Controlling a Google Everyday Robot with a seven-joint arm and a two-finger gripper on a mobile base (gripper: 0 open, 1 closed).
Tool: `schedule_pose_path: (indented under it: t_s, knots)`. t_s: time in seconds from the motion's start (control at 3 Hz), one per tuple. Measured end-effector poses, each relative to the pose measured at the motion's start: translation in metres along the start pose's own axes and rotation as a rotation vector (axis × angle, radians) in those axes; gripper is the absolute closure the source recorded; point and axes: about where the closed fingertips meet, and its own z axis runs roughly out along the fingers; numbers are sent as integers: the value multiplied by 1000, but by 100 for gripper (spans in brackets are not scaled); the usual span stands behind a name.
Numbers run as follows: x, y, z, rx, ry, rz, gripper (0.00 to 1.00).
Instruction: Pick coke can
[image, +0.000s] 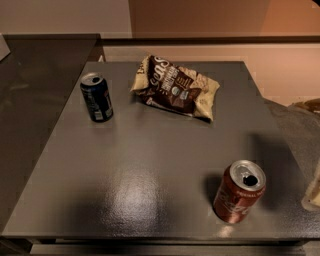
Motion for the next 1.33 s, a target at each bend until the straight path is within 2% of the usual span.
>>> schedule_pose_path:
  t_s: [0.33,0.67,1.33]
  knots:
    - [7,18,15,-26,-52,-6,0]
    - [2,38,32,-55,-104,-14,0]
    - [-23,61,57,-57,-249,13,0]
